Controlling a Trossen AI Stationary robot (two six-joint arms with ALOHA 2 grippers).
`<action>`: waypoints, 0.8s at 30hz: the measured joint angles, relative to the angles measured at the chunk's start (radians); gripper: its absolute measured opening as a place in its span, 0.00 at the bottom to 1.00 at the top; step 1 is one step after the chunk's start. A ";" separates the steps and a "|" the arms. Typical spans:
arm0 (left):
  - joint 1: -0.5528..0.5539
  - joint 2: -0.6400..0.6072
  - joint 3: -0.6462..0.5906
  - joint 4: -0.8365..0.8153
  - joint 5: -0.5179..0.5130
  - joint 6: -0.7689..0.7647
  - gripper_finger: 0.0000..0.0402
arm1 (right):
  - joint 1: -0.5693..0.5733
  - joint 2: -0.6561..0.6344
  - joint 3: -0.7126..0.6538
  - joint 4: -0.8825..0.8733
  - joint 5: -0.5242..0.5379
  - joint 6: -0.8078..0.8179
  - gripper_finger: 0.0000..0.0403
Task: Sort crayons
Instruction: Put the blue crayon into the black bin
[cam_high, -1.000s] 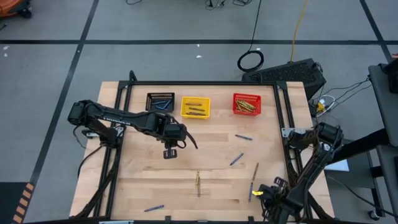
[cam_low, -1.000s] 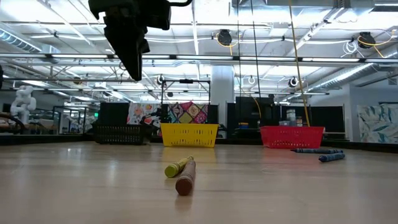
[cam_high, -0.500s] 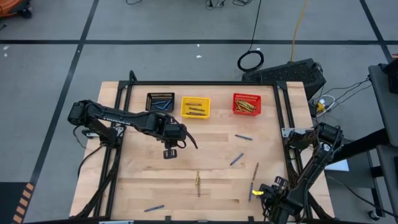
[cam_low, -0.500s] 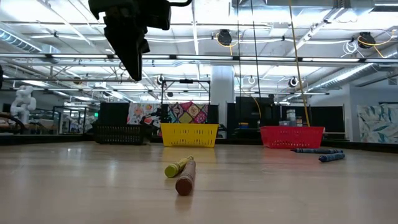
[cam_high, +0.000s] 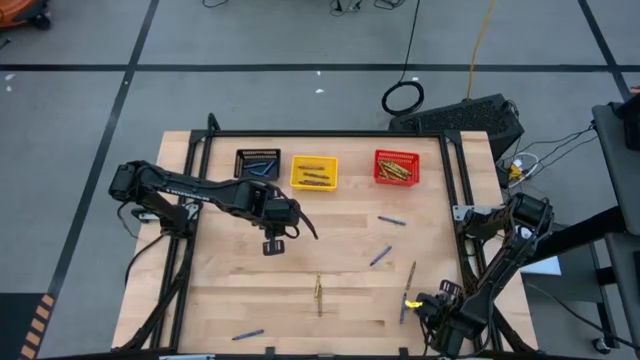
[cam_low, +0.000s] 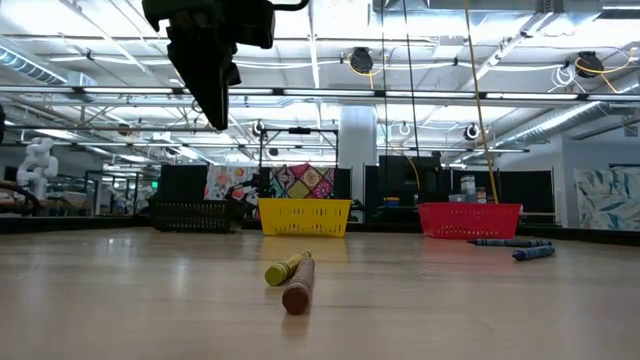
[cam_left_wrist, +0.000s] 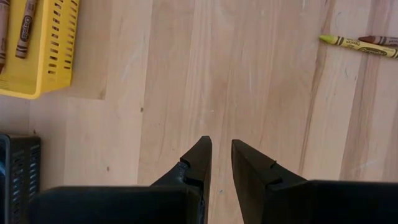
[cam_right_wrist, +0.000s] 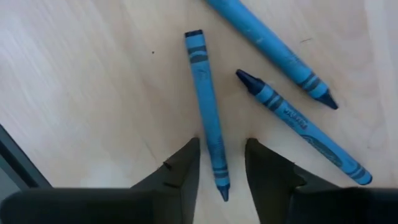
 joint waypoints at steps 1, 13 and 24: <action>0.000 0.000 0.000 0.000 0.000 0.000 0.15 | 0.000 0.001 0.000 0.001 0.000 0.000 0.25; 0.000 0.000 0.000 0.000 0.000 0.000 0.15 | 0.000 0.003 0.000 0.007 -0.008 0.016 0.02; 0.000 0.000 0.000 -0.004 0.000 0.000 0.15 | 0.000 0.004 0.001 0.022 -0.006 0.033 0.00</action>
